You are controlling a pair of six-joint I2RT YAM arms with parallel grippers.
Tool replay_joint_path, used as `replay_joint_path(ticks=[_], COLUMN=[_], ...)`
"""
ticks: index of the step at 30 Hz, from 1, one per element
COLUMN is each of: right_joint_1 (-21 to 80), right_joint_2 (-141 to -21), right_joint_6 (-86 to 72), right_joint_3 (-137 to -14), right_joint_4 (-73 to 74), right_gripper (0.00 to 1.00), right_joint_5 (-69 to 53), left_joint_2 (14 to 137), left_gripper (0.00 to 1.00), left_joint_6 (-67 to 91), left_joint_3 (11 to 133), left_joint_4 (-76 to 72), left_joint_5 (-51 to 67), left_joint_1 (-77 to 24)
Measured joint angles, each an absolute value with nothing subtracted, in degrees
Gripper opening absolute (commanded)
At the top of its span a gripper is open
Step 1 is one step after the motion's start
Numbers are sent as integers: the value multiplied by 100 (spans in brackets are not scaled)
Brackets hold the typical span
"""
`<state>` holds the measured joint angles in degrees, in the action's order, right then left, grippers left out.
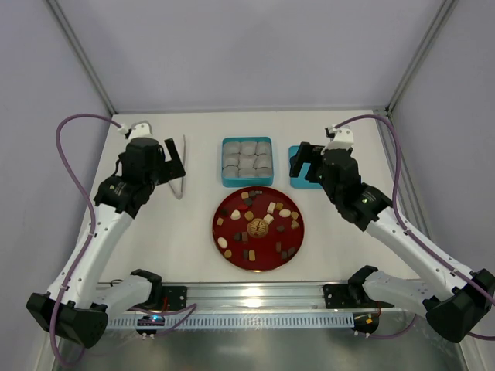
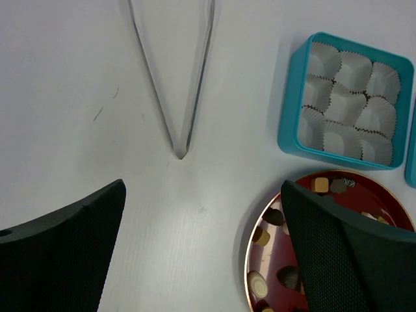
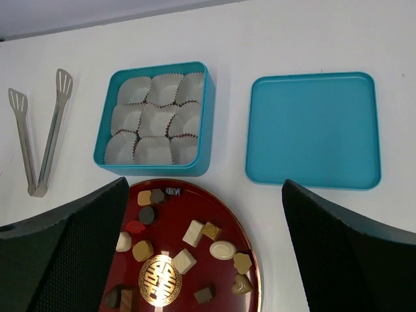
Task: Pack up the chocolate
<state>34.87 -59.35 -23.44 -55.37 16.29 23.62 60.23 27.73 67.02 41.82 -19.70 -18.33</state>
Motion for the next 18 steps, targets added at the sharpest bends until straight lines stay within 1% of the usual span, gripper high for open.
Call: replay_joint_path(ticks=[11, 14, 18], right_joint_1=[3487, 3487, 3487], right_joint_2=[-5937, -5953, -6042], right_joint_6=[-2279, -2279, -2287], right_joint_3=[-5537, -5540, -5540], right_joint_4=[1632, 1632, 1634], right_gripper=[100, 100, 100], right_joint_5=[2265, 2204, 2062], left_joint_2=[6088, 6335, 6954], left_gripper=[100, 100, 100], left_joint_6=[2919, 2967, 2974], left_joint_3=[6702, 6705, 6729], left_joint_4=[4401, 4425, 4449], left_joint_5=[-2405, -2567, -2644], left_joint_1=[-1833, -1813, -1651])
